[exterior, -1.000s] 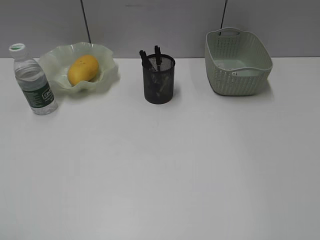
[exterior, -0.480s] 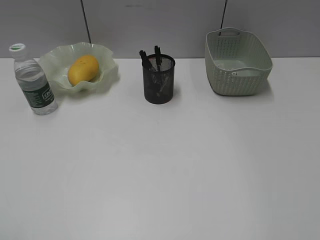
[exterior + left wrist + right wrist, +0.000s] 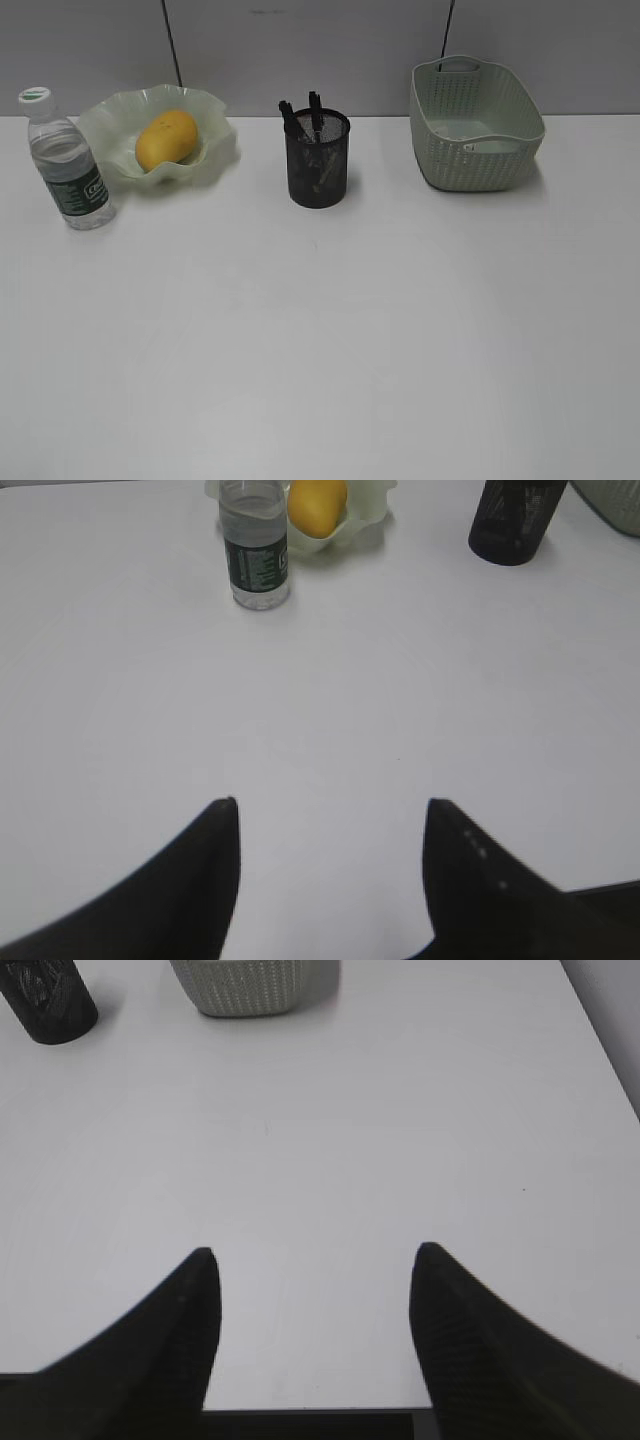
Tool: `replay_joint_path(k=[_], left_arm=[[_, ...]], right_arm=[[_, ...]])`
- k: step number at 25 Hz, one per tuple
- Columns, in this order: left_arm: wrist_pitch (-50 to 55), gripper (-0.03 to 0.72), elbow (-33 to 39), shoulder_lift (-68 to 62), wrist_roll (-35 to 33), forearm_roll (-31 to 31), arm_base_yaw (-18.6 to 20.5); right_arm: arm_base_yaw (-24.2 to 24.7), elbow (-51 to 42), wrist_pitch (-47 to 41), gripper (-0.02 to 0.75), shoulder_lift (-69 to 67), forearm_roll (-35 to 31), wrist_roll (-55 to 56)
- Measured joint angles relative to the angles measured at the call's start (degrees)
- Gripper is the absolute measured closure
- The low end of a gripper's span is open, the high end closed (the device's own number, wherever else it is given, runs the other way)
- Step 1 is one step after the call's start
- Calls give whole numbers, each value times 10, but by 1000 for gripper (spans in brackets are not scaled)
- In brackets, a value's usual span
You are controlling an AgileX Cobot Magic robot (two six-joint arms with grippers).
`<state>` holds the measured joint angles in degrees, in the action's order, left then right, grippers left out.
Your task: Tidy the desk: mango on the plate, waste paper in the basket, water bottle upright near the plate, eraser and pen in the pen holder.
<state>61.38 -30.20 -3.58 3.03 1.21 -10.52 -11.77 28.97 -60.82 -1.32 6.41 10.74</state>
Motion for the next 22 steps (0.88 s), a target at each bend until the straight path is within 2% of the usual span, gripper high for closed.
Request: replay_joint_path(k=[8,22], left_arm=[[0,244,0,0,0,0,0],[0,244,0,0,0,0,0]], right_arm=[[0,0,3,259,0,6,-50],[0,0,7,259,0,6,-58]])
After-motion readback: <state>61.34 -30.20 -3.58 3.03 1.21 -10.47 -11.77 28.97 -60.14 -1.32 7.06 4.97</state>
